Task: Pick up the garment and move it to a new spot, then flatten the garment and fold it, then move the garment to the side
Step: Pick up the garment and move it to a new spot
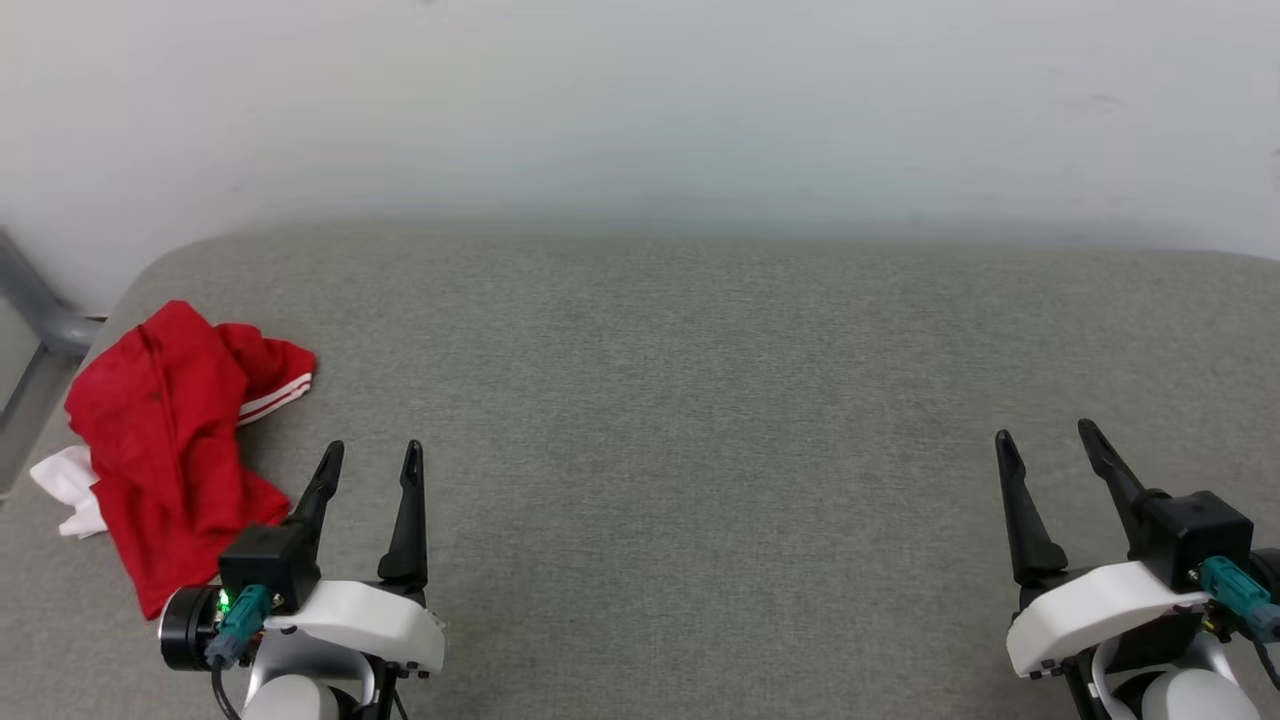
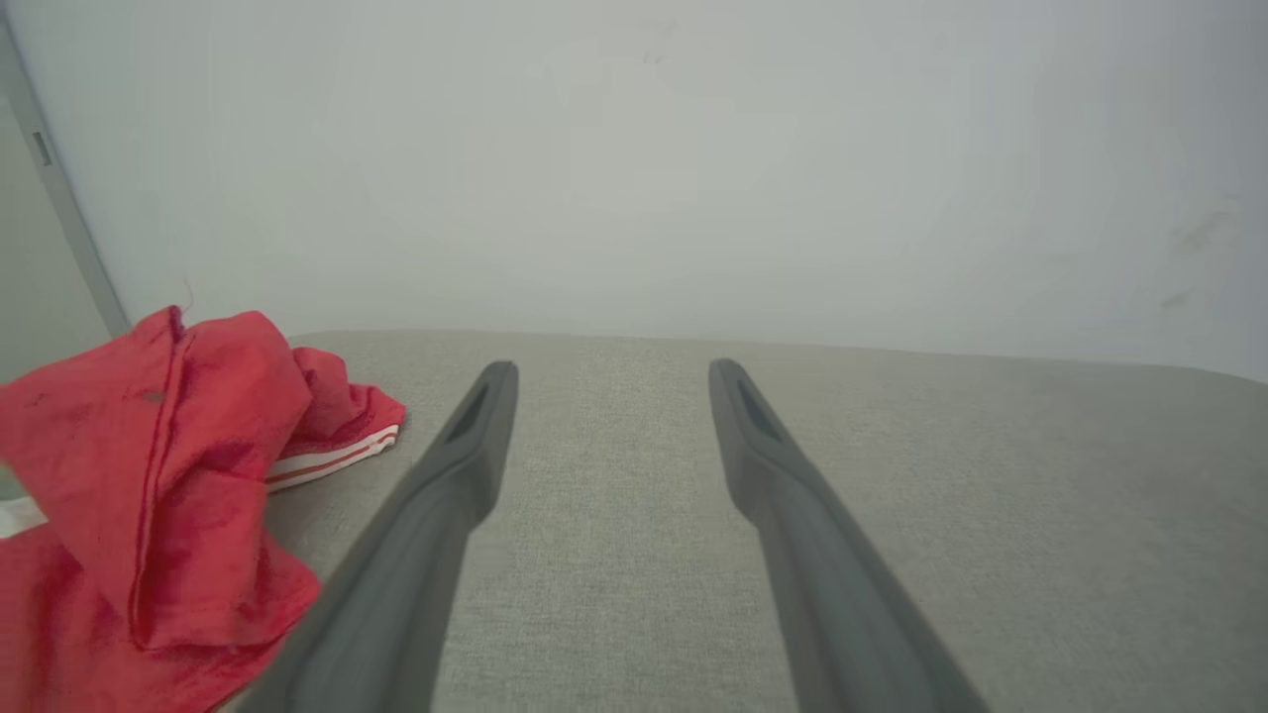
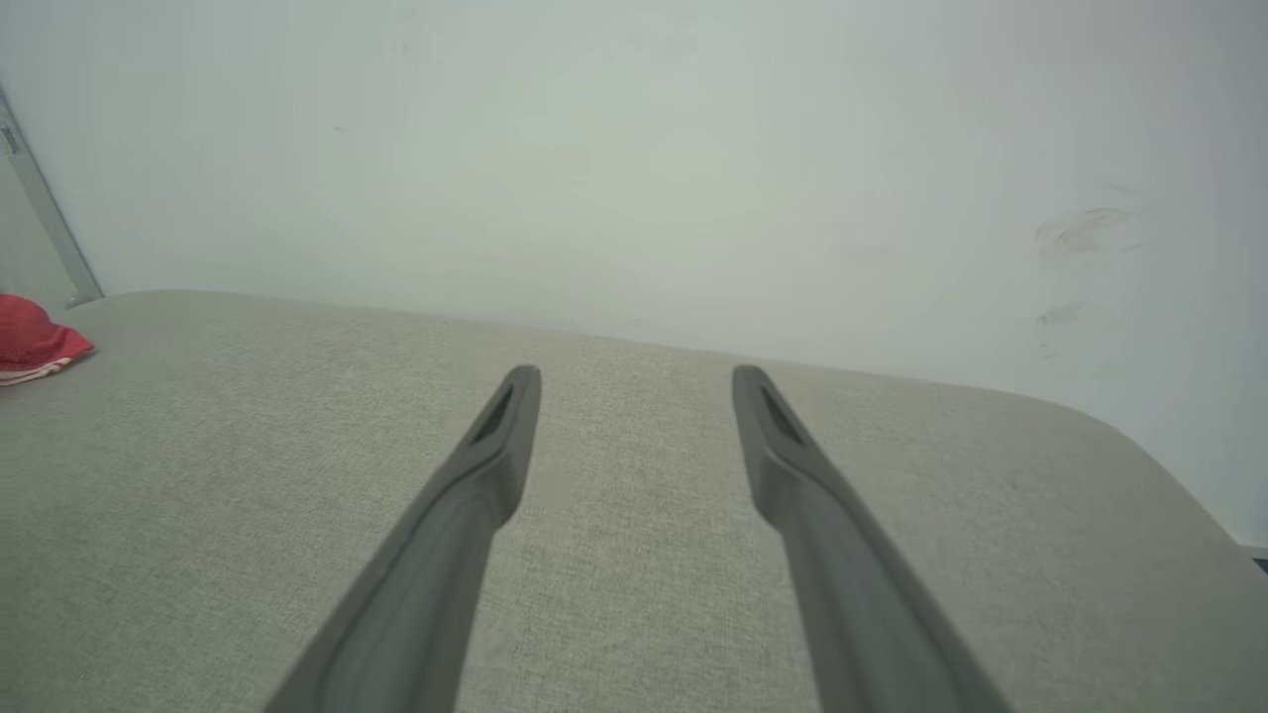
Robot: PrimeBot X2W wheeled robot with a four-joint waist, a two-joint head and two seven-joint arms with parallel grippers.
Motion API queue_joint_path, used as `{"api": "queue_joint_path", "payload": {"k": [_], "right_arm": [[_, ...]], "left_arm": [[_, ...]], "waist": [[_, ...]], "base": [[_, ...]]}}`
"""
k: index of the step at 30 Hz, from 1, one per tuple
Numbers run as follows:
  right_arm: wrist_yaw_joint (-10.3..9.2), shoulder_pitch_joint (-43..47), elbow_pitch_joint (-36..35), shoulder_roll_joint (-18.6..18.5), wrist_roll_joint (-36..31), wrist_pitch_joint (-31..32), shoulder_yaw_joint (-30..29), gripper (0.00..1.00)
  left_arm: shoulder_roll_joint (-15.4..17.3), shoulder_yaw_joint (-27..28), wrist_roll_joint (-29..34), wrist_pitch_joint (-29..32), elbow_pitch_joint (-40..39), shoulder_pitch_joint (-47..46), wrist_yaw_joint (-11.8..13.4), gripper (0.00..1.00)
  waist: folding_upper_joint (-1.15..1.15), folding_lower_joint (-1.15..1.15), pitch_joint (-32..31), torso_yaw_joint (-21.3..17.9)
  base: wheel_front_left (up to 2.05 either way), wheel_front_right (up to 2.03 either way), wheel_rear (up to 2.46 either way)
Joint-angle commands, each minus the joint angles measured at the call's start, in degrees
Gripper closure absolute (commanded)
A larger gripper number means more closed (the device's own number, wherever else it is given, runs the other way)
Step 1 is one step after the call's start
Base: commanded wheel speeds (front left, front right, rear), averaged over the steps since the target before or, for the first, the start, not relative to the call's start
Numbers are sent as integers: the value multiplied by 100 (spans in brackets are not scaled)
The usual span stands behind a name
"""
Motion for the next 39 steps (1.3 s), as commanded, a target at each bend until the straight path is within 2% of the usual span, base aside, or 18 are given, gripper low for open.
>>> {"api": "queue_joint_path", "payload": {"k": [1, 9, 29, 39], "right_arm": [[-2, 22, -34, 26, 18, -11, 20, 0], [-3, -43, -136, 24, 23, 12, 183, 0], [-4, -62, -326, 21, 135, 80, 544, 0], [-3, -85, -276, 21, 173, 38, 560, 0]], "left_arm": [[-11, 24, -34, -15, 14, -35, -15, 0], [-61, 188, -105, -15, 24, -119, -57, 0], [-111, 405, -123, -15, -43, -133, -112, 0], [-115, 407, -200, -15, -33, -116, -138, 0]], "waist": [[0, 0, 10, 74], [0, 0, 73, 557], [0, 0, 174, 2124], [0, 0, 164, 2502]], "base": [[0, 0, 0], [0, 0, 0], [0, 0, 0], [0, 0, 0]]}}
